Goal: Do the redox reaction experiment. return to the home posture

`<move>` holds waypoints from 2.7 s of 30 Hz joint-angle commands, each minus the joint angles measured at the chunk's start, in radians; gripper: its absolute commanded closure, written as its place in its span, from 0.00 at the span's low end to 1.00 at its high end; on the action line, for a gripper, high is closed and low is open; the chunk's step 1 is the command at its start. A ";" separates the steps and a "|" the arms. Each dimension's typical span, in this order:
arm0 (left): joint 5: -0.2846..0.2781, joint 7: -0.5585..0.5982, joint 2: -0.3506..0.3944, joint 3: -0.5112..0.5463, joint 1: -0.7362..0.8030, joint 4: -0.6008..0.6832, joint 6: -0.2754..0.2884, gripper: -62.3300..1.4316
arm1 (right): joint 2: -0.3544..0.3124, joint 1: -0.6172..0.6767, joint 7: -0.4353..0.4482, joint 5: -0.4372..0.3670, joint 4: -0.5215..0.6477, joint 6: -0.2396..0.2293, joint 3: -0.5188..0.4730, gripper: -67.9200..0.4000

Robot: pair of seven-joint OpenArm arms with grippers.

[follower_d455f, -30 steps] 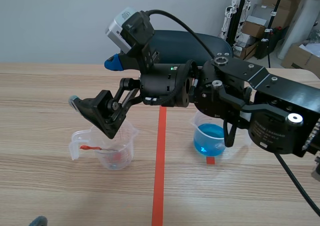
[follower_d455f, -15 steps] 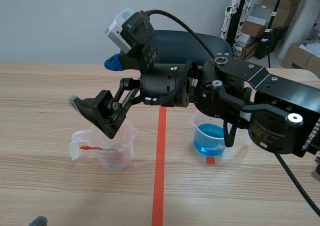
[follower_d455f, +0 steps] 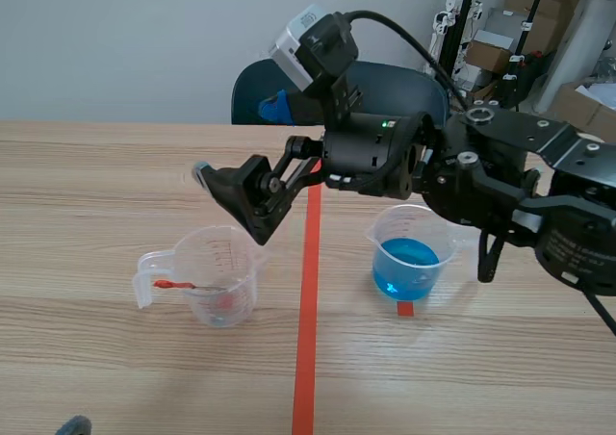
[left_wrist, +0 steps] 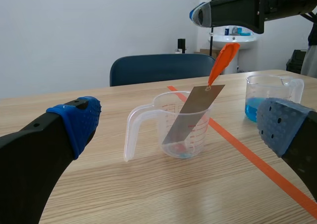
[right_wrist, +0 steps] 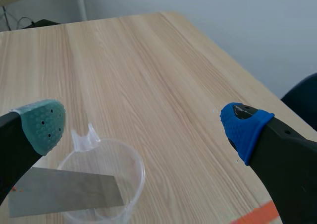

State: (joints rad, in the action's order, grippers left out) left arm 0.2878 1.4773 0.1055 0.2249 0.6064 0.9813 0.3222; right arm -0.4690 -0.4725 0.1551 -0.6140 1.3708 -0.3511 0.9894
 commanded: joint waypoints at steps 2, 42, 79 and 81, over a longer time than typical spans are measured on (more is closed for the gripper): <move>-0.007 0.020 0.012 0.001 0.014 0.008 0.002 0.00 | -0.061 -0.015 0.018 -0.008 0.102 0.036 -0.015 0.00; -0.419 -0.442 0.491 0.291 0.319 0.645 0.006 0.00 | -0.337 0.557 -0.082 0.137 0.434 0.175 -0.853 0.00; -0.419 -0.666 0.591 0.098 0.222 0.762 -0.077 0.00 | -0.323 0.968 0.215 0.312 0.710 0.409 -0.890 0.00; -0.419 -0.666 0.591 0.098 0.222 0.762 -0.077 0.00 | -0.322 0.977 0.221 0.312 0.710 0.414 -0.890 0.00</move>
State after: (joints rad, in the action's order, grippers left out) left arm -0.1207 0.7963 0.6903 0.3210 0.8284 1.7344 0.2497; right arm -0.7784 0.5117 0.3660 -0.2985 2.0666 0.0532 0.1005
